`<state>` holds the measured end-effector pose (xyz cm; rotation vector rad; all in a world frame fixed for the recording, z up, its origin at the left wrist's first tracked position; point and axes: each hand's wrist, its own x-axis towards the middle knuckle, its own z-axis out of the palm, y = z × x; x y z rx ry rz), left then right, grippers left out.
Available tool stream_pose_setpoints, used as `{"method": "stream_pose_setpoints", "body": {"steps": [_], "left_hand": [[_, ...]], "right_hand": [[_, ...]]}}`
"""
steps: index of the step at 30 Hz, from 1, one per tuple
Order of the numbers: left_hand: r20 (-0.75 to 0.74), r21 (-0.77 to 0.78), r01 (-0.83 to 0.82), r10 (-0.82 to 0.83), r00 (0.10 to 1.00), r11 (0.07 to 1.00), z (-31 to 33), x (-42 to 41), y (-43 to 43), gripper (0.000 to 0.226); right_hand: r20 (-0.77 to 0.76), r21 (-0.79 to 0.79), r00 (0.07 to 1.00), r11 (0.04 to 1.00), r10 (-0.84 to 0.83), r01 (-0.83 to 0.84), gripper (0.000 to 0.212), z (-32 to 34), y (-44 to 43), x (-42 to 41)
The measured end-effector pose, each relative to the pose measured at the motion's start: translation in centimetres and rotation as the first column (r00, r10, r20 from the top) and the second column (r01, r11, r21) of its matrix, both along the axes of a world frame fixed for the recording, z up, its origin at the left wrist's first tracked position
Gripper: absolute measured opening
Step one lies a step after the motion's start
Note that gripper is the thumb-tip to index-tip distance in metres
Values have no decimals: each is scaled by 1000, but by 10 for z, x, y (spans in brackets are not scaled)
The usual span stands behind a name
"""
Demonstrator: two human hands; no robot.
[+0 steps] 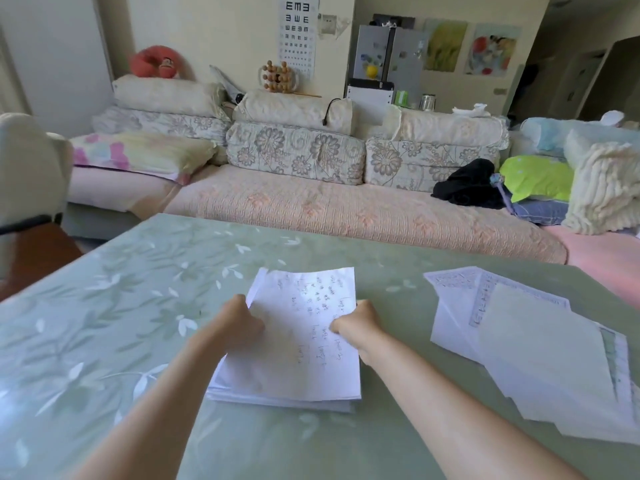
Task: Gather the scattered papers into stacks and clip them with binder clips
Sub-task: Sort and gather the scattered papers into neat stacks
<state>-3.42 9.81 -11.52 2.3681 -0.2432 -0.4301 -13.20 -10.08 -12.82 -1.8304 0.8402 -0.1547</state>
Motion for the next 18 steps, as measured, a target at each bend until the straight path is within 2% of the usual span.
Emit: {"method": "stream_pose_setpoints", "body": {"steps": [3,4,7,11,16,18], "left_hand": [[176,288,20,-73,982,957,-9,0,-1,59],[208,333,-1,-72,976,943,-11,1,0,59],[170,331,-58,1,985,942,-12,5,3,55],[97,159,-57,42,994,986,-8,7,2,58],[163,335,4,-62,985,942,-5,-8,-6,56],[224,374,-12,-78,972,927,2,-15,-13,58]], "right_hand": [[-153,-248,988,969,-33,-6,19,-7,8,2],[-199,-303,979,953,-46,-17,17,-9,10,3],[-223,-284,974,958,-25,-40,21,-12,12,6],[-221,-258,974,961,47,-105,23,-8,12,3],[-242,-271,962,943,126,-192,22,1,-4,-12],[-223,-276,963,938,152,-212,45,8,-16,-21]]}}
